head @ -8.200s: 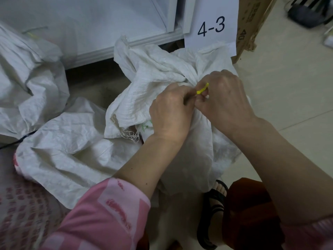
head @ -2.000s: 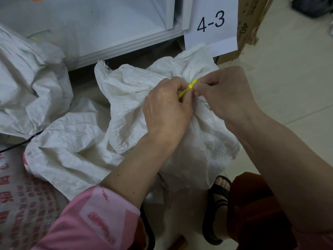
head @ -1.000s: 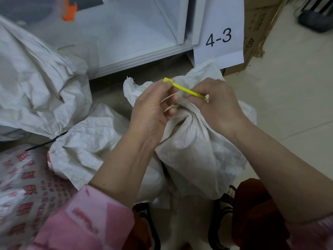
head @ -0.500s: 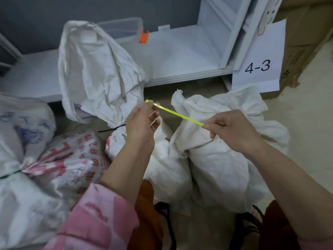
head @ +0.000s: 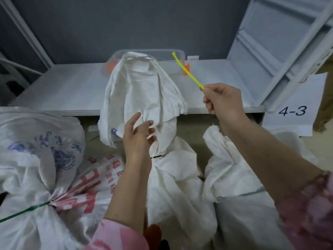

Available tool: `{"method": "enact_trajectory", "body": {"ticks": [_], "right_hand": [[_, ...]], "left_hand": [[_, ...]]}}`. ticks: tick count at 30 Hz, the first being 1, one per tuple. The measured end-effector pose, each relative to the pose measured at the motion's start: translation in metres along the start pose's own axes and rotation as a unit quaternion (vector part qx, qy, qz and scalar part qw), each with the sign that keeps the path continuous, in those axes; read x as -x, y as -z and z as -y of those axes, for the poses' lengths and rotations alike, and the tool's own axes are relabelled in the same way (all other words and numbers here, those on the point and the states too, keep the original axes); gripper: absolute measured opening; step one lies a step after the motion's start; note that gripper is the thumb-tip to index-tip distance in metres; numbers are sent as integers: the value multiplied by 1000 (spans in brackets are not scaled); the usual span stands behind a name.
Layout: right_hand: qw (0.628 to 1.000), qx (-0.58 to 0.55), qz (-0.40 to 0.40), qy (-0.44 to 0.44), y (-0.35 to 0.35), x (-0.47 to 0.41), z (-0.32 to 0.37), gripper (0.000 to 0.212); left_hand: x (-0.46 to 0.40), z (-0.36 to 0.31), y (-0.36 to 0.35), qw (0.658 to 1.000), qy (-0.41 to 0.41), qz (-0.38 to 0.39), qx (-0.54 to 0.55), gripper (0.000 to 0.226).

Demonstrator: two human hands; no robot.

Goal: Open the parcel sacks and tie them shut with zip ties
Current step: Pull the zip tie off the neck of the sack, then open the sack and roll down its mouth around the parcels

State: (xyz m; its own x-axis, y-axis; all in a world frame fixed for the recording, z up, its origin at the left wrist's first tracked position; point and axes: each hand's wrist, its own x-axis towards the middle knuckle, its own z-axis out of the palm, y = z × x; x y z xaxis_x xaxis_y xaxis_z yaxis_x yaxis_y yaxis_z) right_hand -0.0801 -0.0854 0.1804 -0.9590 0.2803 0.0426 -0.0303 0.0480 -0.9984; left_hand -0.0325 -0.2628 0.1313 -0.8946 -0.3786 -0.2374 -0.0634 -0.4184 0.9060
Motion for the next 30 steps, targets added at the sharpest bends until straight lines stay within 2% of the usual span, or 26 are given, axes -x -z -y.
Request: {"method": "enact_trajectory", "body": {"ticks": [7,12,15,17,19,24,30], "right_hand": [[991,108,-63,-39,-41,-106,-17,25],[985,162,-49,-28,-71,-159,-29,23],[991,136,-2,-15,-89,-173,-26,17],[990,138,41,1,-92,-173,-26,38],[985,163,61,6,-85,-166,-28,47],[983,173,64,15,-45,-126,-36,34],[963,256,87,20,43,-42,-50,18]], "left_hand": [[-44,-9,-35,994,39,92,54,33],[-57,7,-31,991,103,69,51,29],[-60,8,-28,991,110,58,43,27],[-61,9,-28,991,115,52,41,27],[-61,10,-30,991,121,45,32,27],[-43,15,-37,992,117,47,-13,27],[15,48,-62,967,134,128,-173,21]]}}
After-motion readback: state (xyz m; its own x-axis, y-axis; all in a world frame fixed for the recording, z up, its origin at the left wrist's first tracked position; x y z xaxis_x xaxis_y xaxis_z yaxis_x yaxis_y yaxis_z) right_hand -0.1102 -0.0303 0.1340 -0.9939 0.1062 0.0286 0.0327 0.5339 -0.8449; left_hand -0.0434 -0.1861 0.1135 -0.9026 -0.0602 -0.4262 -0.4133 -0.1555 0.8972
